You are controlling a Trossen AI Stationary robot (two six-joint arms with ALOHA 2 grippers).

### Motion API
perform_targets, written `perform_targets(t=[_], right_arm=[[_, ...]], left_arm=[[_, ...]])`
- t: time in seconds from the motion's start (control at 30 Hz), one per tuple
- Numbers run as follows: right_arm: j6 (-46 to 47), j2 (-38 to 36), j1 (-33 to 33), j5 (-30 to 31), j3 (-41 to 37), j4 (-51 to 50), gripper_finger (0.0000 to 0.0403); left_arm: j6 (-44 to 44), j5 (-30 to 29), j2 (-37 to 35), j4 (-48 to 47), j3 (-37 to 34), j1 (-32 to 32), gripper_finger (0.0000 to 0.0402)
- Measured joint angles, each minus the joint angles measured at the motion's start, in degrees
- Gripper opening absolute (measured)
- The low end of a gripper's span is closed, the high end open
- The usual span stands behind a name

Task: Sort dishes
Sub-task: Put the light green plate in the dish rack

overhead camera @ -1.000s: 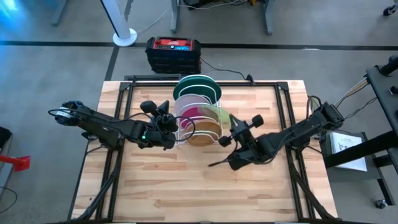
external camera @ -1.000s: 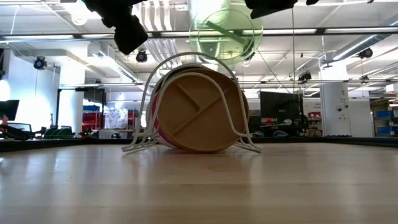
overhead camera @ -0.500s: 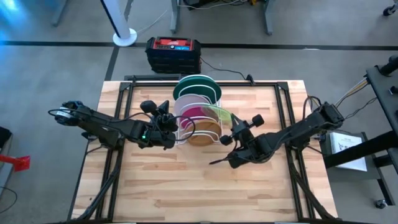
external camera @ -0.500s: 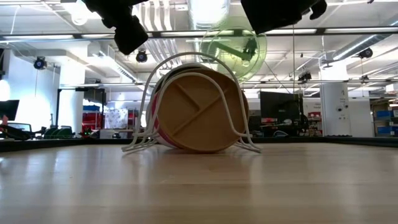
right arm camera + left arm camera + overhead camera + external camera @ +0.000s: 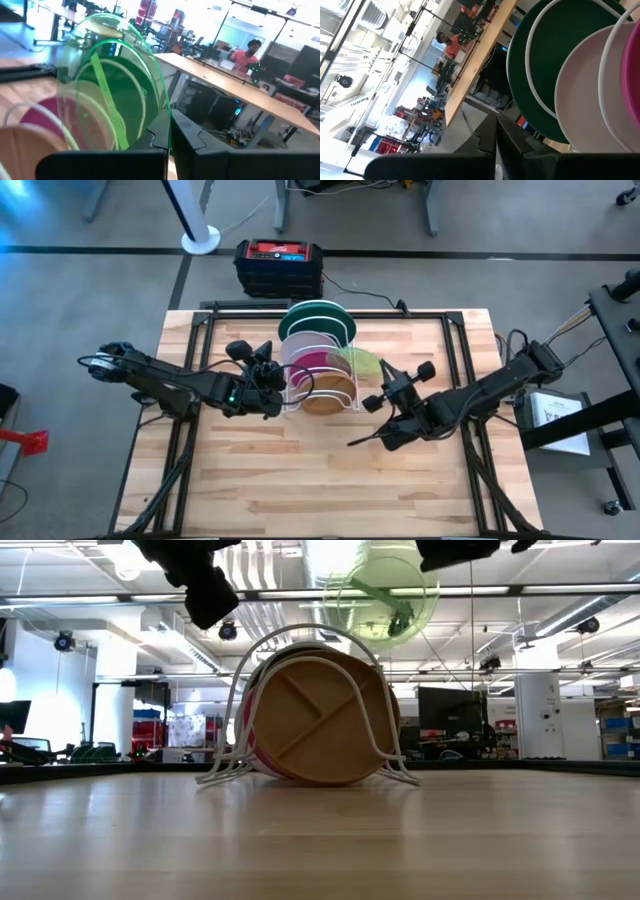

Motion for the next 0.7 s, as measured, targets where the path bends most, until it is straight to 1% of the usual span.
perform_targets(t=[0.13, 0.3, 0.47, 0.7], right_arm=[[1.52, 1.60, 0.19, 0.02, -1.85, 2.27, 0.0000], [3.99, 3.50, 0.24, -0.61, -2.23, 2.56, 0.0000], [3.84, 6.71, 0.50, -1.40, -2.23, 5.79, 0.0000], [3.51, 11.16, 0.48, -1.70, -2.23, 7.75, 0.0000]], left_arm=[[-0.17, 0.07, 0.00, 0.04, -0.04, 0.30, 0.0000], [-0.22, 0.06, 0.00, 0.11, -0.22, 0.37, 0.0000], [-0.22, 0.07, 0.00, 0.05, -0.28, 0.44, 0.0000], [-0.22, 0.07, 0.00, 0.04, -0.35, 0.44, 0.0000]])
